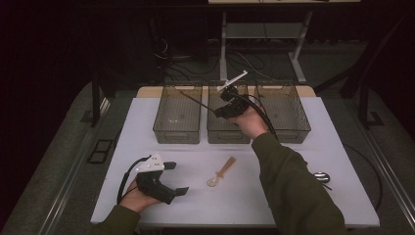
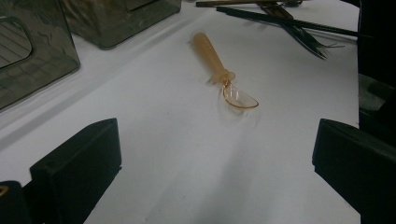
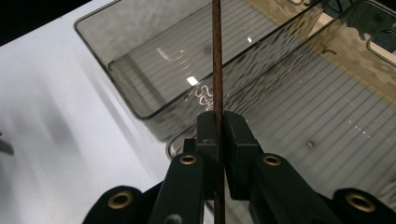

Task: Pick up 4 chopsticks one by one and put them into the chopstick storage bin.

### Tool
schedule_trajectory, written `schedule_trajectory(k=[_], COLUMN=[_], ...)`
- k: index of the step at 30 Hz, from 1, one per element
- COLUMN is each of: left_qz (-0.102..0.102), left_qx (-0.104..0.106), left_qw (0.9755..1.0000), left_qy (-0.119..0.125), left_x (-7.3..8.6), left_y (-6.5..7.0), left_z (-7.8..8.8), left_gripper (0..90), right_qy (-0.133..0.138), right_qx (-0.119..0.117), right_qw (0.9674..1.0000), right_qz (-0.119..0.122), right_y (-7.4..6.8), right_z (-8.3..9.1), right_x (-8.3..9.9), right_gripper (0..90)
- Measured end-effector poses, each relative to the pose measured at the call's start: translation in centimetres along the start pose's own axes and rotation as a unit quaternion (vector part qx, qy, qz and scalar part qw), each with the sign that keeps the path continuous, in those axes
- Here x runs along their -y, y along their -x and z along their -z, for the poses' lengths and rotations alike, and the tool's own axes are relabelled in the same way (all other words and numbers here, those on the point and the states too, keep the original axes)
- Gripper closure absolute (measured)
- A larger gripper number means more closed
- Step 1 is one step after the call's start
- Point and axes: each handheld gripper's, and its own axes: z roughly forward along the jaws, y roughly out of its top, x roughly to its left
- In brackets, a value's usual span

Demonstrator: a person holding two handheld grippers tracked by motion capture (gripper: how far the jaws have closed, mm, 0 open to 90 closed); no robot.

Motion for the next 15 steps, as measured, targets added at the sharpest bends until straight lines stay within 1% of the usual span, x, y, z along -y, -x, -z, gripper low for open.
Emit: schedule_trajectory(k=[2,3,4,5,7,8,9,10,15], left_qz=[-0.003,0.000,-0.002,-0.002,-0.003,-0.003,-0.003,-0.001,0.000], left_qx=[0.001,0.001,0.001,0.001,0.001,0.001,0.001,0.002,0.003], left_qw=[1.0000,1.0000,1.0000,1.0000,1.0000,1.0000,1.0000,1.0000,1.0000], left_qy=[-0.002,0.002,0.001,0.001,0.001,0.000,0.000,0.002,0.003], left_x=[0.0,0.0,0.0,0.0,0.0,0.0,0.0,0.0,0.0], left_y=[0.0,0.0,0.0,0.0,0.0,0.0,0.0,0.1,0.1], left_z=[0.0,0.0,0.0,0.0,0.0,0.0,0.0,0.0,-0.1], left_gripper=[0.1,0.1,0.1,0.1,0.1,0.1,0.1,0.1,0.1], right_qy=[-0.002,-0.002,-0.004,-0.004,-0.008,-0.011,-0.011,-0.013,-0.016], right_qx=[0.000,0.000,0.001,0.001,0.002,0.003,0.003,0.003,0.008], right_qw=[1.0000,1.0000,1.0000,1.0000,0.9999,0.9999,0.9999,0.9999,0.9998], right_qz=[-0.005,-0.005,-0.006,-0.006,-0.008,-0.009,-0.009,-0.010,-0.014], right_y=[-0.1,-0.1,-0.3,-0.3,-0.4,-0.5,-0.5,-0.7,-0.8], right_z=[-0.8,-0.8,-1.3,-1.3,-1.9,-2.5,-2.5,-3.0,-3.8], right_x=[-0.6,-0.6,-0.9,-0.9,-1.3,-1.6,-1.6,-1.9,-2.6], right_gripper=[85.6,85.6,85.7,85.7,85.6,85.6,85.6,85.6,85.6])
